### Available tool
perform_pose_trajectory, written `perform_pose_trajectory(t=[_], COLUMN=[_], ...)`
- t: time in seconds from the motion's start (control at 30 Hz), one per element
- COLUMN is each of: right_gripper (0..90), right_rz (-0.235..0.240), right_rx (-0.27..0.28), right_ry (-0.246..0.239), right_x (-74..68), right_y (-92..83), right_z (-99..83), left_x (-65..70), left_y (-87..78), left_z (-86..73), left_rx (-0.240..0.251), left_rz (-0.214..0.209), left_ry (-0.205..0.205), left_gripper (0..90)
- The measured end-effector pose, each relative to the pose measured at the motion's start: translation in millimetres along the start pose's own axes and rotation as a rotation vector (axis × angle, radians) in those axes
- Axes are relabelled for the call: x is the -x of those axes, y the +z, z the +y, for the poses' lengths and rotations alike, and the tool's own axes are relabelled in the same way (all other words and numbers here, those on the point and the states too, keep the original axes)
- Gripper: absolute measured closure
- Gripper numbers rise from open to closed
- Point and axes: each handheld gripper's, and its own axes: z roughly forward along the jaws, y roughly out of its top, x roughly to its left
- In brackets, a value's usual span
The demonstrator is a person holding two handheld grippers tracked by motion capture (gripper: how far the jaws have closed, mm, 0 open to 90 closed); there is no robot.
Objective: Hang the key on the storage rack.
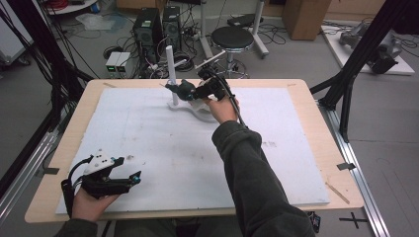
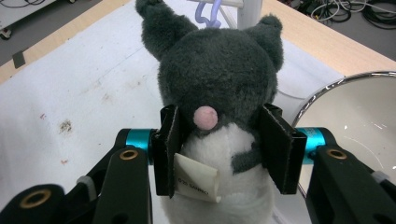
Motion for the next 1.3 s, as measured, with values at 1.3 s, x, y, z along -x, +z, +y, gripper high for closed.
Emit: perform_pose_trajectory(t=[1.3], right_gripper=[51.2], right_rz=[-0.018], right_rx=[-0.039], right_ry=[0.000], right_x=[-1.7], right_y=[12.1], right_z=[-1.6], left_x=[-0.4], left_y=[-0.5], left_z=[0.3], left_rx=[0.004], left_rz=[0.001], left_ry=[0.000], left_gripper=[22.0])
